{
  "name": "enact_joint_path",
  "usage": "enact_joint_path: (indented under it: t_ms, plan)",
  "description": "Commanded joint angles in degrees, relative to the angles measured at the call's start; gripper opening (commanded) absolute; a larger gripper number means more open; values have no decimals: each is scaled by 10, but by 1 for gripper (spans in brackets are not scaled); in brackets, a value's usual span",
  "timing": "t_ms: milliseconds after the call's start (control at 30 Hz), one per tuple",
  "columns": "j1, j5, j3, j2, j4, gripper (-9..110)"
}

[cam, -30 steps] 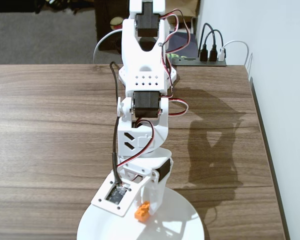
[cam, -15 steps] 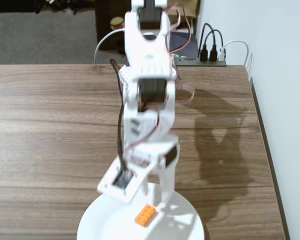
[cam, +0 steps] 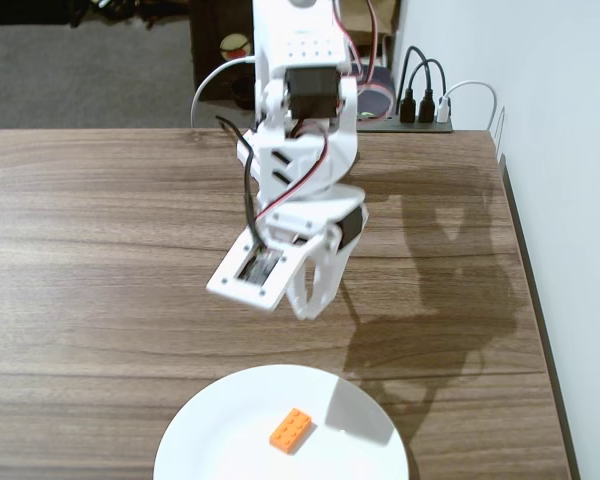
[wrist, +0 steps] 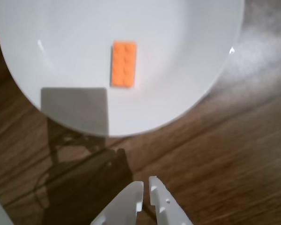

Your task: Grasp a lego block and put it on the plate.

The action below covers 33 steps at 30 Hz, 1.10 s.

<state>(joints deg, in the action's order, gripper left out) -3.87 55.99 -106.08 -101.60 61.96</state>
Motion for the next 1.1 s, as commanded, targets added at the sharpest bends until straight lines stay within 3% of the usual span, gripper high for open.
enact_joint_path:
  t_ms: [0, 500, 1067]
  plan:
    - [-3, -7, -55, -92, -24, 1]
    - [-25, -252, -352, -417, -52, 1]
    - [25, -458, -517, -642, -11, 1]
